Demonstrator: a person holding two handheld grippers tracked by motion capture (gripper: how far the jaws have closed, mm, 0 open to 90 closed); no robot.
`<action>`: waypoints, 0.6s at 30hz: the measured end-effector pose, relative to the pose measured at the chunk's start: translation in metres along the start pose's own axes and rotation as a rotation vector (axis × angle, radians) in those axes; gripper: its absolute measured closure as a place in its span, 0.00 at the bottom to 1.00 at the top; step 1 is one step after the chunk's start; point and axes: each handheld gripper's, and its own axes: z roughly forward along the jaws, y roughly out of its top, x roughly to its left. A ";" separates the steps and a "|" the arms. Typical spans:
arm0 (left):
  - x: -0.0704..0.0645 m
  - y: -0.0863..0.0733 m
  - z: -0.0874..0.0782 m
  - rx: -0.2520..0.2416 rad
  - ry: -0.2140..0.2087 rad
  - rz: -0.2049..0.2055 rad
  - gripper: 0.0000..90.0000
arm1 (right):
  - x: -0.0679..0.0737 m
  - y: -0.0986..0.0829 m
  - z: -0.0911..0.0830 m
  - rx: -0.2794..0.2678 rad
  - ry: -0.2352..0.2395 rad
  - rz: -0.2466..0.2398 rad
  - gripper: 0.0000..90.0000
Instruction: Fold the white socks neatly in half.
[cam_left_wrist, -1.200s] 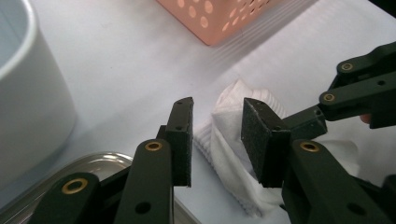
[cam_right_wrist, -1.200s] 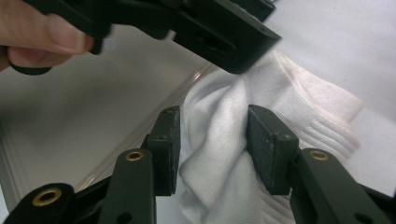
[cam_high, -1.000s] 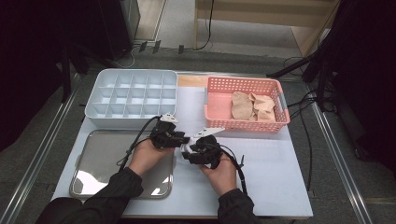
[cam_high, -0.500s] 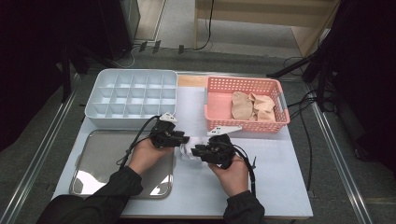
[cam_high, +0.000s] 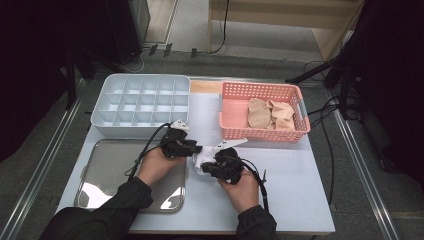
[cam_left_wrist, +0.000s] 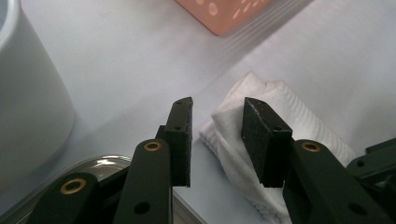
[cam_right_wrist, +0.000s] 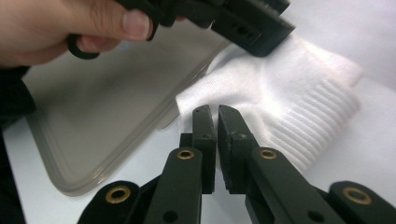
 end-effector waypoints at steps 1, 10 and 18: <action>0.000 0.000 0.000 0.000 0.002 0.001 0.72 | 0.001 0.000 0.002 0.004 -0.005 -0.006 0.96; -0.004 0.003 -0.005 -0.021 -0.001 0.011 0.70 | -0.003 -0.004 0.012 0.016 -0.008 -0.012 0.97; -0.015 0.003 0.000 -0.005 -0.036 0.043 0.54 | -0.003 -0.005 0.013 0.013 -0.007 -0.021 0.96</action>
